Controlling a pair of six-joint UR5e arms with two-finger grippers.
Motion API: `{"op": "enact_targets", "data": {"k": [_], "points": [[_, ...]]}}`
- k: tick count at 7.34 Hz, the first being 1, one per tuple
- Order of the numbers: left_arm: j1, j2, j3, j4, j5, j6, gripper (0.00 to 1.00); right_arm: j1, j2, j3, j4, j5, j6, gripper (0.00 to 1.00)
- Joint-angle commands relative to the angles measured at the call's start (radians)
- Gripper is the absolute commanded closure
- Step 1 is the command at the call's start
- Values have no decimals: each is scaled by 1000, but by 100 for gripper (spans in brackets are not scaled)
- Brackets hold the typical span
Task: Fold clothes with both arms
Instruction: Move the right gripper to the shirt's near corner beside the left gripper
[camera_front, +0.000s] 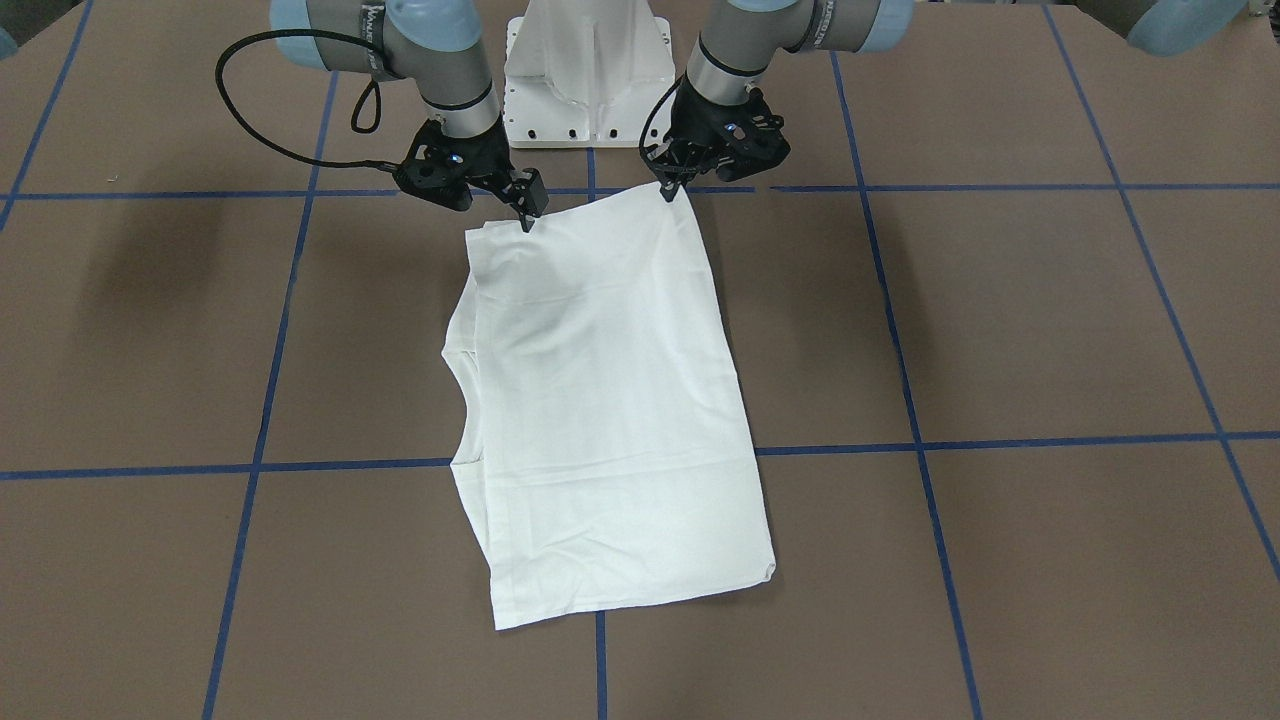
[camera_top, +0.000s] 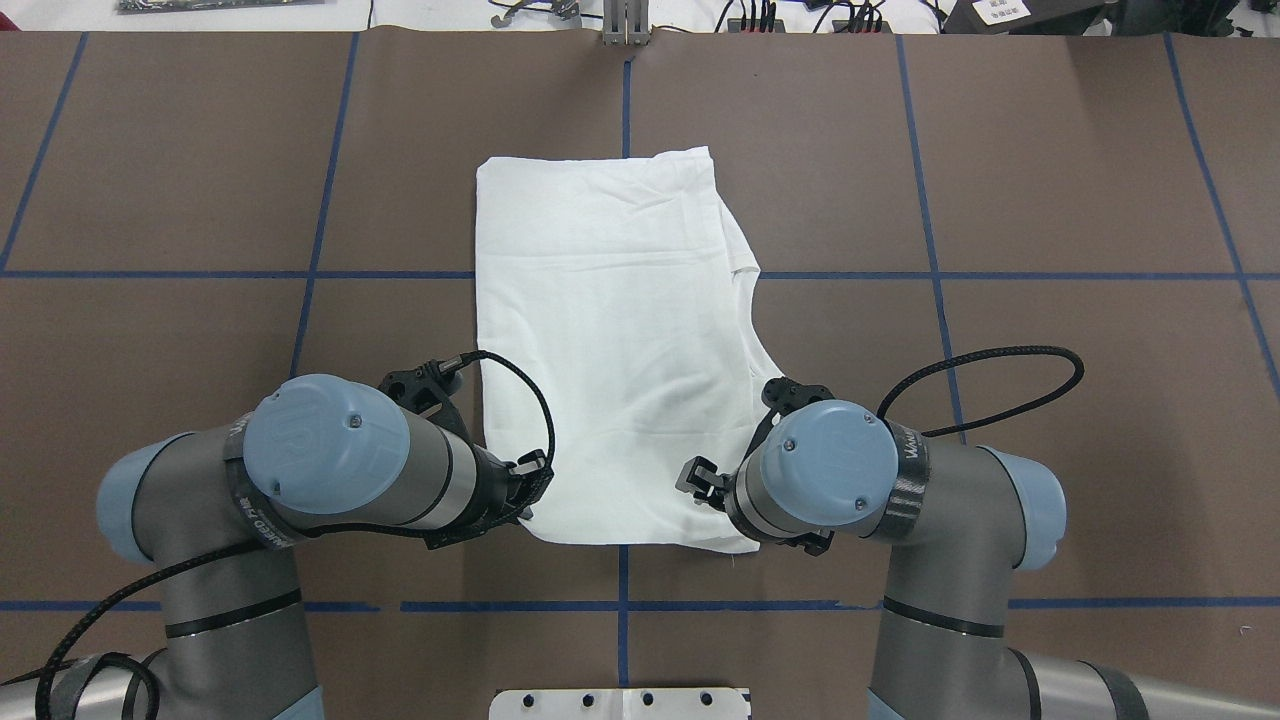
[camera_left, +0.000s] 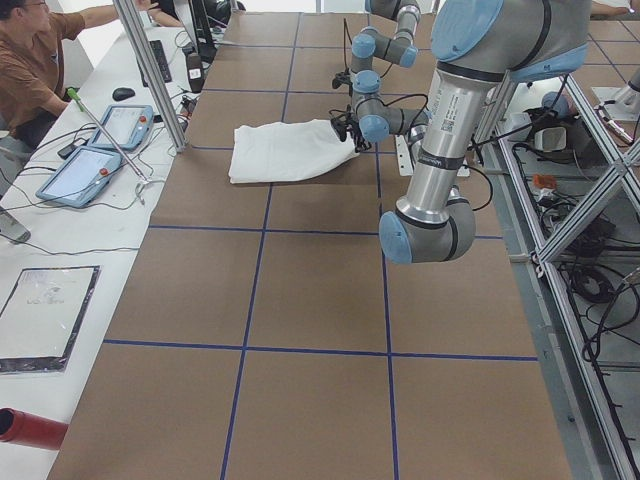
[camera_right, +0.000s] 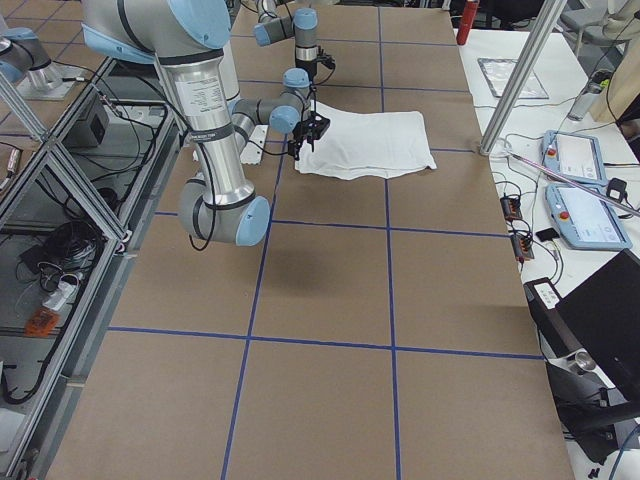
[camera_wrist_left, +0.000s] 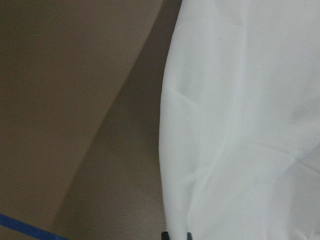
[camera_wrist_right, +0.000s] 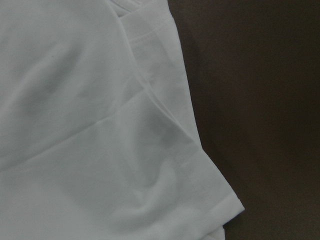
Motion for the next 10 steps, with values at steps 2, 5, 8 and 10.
{"op": "enact_targets", "data": {"k": [2,5,8,10], "points": [[-2,-1,0,0,3,0,100,-8,42,-65,-9,-17,1,0],[-7,-3,0,0,3,0,100,-14,40,-91,-7,-17,0,0],[-10,-3,0,0,3,0,100,-37,32,-91,-7,-15,-2,0],[-11,-4,-2,1,3,0,100,-43,31,-91,-7,-11,-2,0]]}}
